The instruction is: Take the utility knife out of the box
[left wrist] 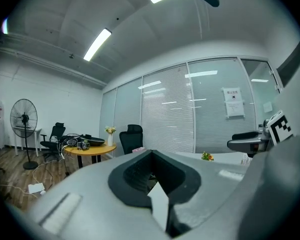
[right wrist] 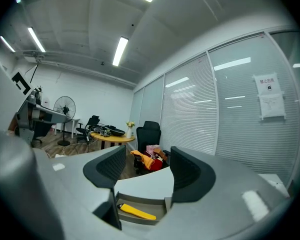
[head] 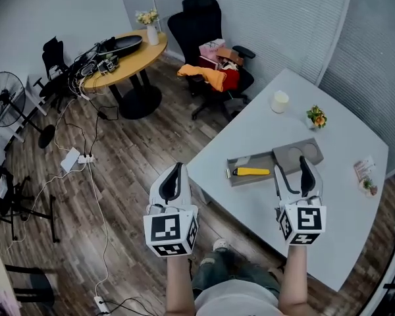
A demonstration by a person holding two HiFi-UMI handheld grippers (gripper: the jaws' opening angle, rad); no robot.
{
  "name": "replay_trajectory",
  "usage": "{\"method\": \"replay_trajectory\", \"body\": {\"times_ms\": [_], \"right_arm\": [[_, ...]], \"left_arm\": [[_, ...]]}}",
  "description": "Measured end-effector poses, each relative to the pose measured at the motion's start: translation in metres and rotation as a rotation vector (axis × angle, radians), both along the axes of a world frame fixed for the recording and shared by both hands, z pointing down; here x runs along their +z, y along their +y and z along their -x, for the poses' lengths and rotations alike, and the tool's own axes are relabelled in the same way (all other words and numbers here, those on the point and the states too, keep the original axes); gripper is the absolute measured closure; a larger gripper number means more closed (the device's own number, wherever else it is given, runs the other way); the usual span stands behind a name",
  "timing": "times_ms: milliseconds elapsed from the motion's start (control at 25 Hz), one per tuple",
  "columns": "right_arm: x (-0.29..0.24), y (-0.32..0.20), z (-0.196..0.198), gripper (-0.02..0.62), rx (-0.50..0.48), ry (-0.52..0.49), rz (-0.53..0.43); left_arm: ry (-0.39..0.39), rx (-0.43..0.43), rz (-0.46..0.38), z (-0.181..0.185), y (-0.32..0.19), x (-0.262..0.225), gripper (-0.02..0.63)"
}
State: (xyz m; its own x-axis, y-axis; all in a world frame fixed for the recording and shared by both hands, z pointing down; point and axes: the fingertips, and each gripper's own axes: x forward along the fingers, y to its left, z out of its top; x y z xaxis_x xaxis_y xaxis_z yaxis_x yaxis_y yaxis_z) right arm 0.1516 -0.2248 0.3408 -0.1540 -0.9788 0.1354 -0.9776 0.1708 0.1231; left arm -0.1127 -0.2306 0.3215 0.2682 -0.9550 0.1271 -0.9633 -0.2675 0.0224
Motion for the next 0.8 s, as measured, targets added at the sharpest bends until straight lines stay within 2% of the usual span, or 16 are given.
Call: {"method": "replay_trajectory", "body": {"times_ms": [440, 800], "right_arm": [[0.023, -0.035, 0.016, 0.302, -0.007, 0.059, 0.069], [0.050, -0.065, 0.022, 0.301, -0.069, 0.120, 0.152]], "left_arm": [[0.009, 0.015, 0.054, 0.014, -0.040, 0.024, 0.606], [0.012, 0.001, 0.125, 0.012, -0.062, 0.053, 0.606]]}}
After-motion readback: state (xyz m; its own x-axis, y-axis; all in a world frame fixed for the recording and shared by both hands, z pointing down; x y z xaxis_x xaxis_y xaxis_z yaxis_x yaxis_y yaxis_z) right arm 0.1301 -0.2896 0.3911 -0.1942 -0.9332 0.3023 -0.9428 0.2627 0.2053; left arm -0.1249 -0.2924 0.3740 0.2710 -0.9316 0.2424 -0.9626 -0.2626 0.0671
